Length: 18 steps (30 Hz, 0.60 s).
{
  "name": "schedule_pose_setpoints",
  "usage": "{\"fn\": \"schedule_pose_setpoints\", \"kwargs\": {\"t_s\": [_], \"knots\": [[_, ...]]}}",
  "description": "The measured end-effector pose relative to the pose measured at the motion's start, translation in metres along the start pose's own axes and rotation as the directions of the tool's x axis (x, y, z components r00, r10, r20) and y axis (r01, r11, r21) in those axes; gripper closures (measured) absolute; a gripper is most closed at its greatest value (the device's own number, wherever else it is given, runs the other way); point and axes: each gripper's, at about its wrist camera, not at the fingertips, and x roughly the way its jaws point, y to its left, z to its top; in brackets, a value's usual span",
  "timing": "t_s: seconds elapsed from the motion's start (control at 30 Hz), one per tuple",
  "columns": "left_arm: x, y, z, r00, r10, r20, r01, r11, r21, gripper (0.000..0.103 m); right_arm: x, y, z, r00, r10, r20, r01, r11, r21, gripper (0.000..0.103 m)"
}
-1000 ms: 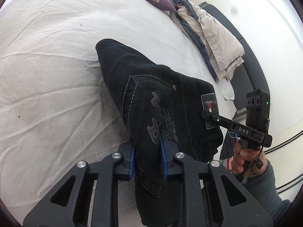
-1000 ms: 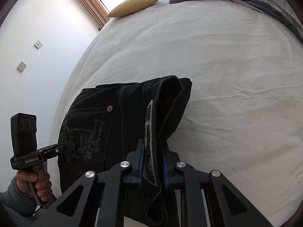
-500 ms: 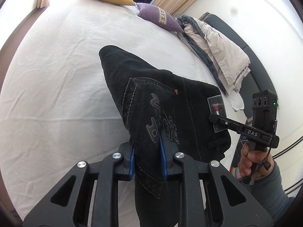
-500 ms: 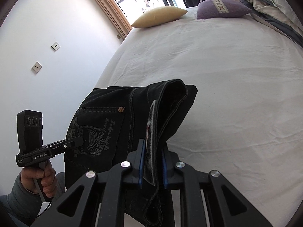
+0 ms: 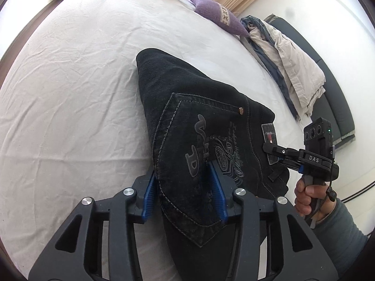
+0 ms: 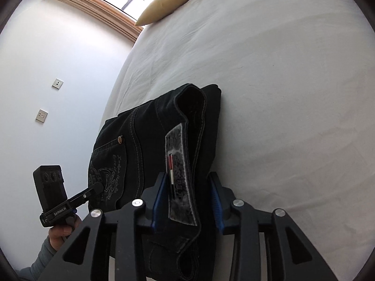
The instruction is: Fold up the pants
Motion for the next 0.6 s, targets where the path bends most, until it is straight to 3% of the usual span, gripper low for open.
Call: {"fn": "schedule_pose_setpoints", "kwargs": {"t_s": [0.1, 0.17, 0.23, 0.3, 0.4, 0.47, 0.57, 0.6], "knots": [[-0.002, 0.000, -0.004, 1.000, 0.005, 0.007, -0.005, 1.000, -0.001, 0.060, -0.003, -0.003, -0.003, 0.999, 0.045, 0.010, -0.045, 0.998, 0.044, 0.055], [-0.012, -0.007, -0.009, 0.998, 0.060, 0.021, -0.060, 0.998, 0.013, 0.057, -0.011, -0.001, -0.005, 0.999, 0.039, 0.019, -0.040, 0.998, 0.054, 0.046], [-0.028, -0.016, -0.012, 0.990, 0.123, 0.075, -0.126, 0.991, 0.037, 0.048, -0.025, 0.002, -0.011, 0.999, 0.003, 0.047, -0.005, 0.999, 0.035, 0.041], [-0.050, -0.031, -0.019, 0.971, 0.193, 0.143, -0.204, 0.977, 0.064, 0.036, -0.036, 0.008, -0.012, 0.997, -0.032, 0.067, 0.031, 0.999, 0.023, 0.041], [-0.081, -0.061, -0.033, 0.930, 0.261, 0.257, -0.298, 0.948, 0.116, 0.027, -0.064, 0.029, -0.029, 0.985, -0.112, 0.135, 0.119, 0.992, -0.048, 0.039], [-0.102, -0.086, -0.045, 0.890, 0.303, 0.340, -0.366, 0.920, 0.141, 0.020, -0.085, 0.049, -0.044, 0.966, -0.165, 0.200, 0.190, 0.975, -0.113, 0.034], [-0.132, -0.120, -0.062, 0.817, 0.356, 0.454, -0.469, 0.868, 0.164, 0.012, -0.112, 0.086, -0.070, 0.914, -0.241, 0.325, 0.318, 0.925, -0.207, 0.025], [-0.144, -0.131, -0.068, 0.785, 0.373, 0.495, -0.505, 0.848, 0.161, 0.009, -0.121, 0.096, -0.077, 0.897, -0.254, 0.363, 0.348, 0.911, -0.222, 0.022]]}}
